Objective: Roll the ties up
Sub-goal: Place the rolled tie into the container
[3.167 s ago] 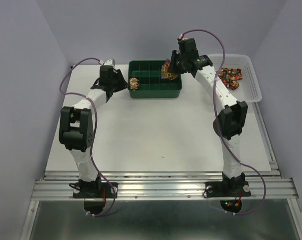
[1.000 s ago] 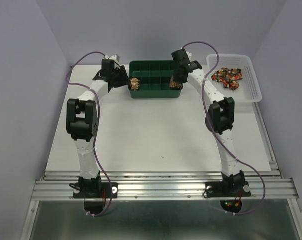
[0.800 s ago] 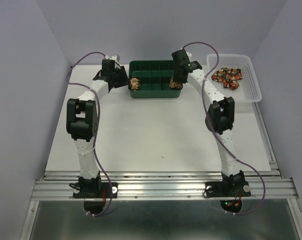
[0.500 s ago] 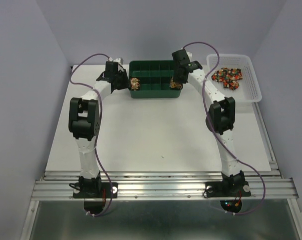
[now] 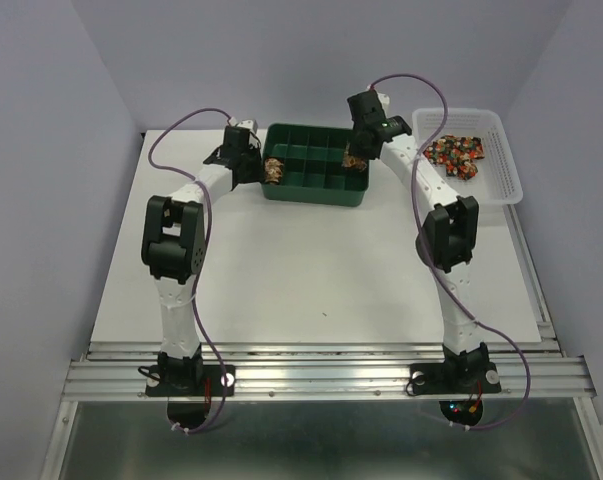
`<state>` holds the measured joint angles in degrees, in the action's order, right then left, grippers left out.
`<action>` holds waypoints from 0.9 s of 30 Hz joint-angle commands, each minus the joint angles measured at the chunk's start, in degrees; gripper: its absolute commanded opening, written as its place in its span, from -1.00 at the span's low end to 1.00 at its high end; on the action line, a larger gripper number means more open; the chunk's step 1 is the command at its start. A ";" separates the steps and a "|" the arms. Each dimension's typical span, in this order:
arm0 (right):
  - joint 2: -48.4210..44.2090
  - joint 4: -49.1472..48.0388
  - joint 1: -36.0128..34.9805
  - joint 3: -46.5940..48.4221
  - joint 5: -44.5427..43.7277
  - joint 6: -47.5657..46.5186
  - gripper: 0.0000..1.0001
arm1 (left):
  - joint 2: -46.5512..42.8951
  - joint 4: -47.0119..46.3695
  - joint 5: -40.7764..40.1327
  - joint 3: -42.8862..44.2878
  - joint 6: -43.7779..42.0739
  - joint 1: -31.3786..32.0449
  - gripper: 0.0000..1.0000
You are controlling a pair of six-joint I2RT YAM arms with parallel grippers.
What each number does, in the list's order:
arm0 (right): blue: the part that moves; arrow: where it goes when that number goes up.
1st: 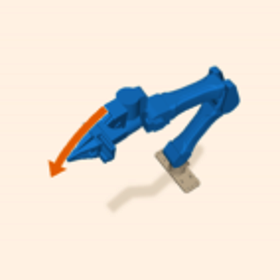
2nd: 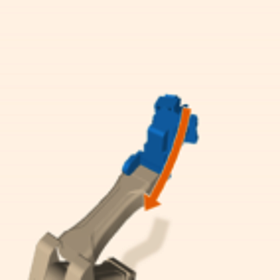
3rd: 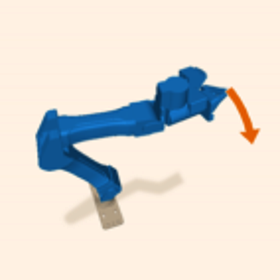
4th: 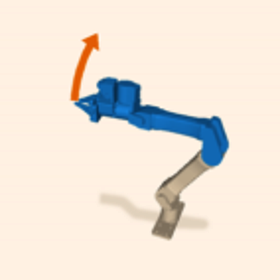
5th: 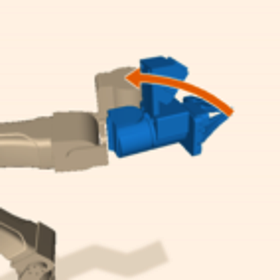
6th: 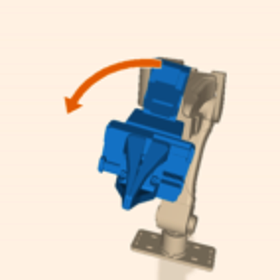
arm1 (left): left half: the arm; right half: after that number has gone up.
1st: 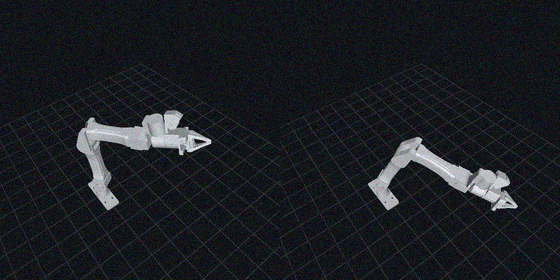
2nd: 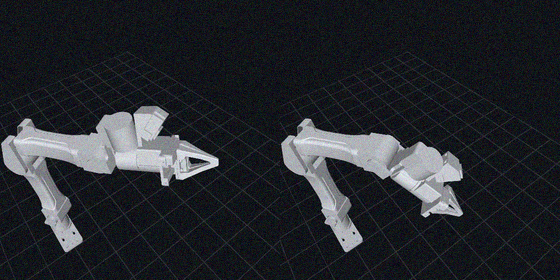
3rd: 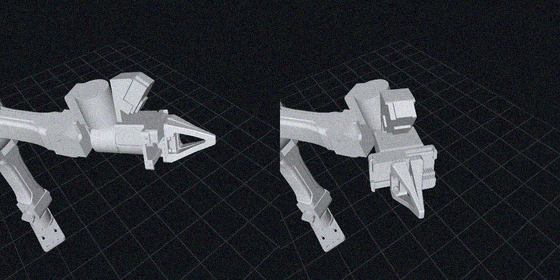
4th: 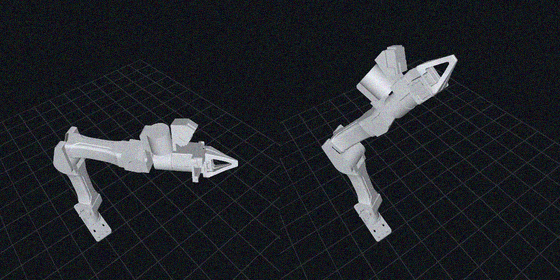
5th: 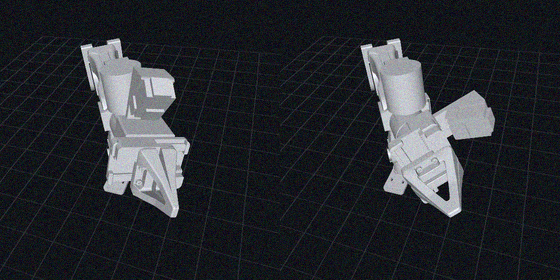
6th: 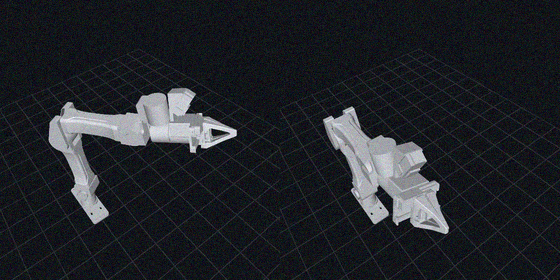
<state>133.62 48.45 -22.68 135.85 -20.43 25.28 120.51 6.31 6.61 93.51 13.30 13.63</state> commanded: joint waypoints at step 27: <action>1.99 6.75 -4.04 -0.07 -11.13 -3.73 -0.99 | -11.08 -0.06 -13.56 -14.41 6.39 3.77 -1.00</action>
<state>135.15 54.19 -26.35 132.38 -28.82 23.07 111.92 4.29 -4.95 81.23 21.06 17.19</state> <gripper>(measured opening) 0.291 0.080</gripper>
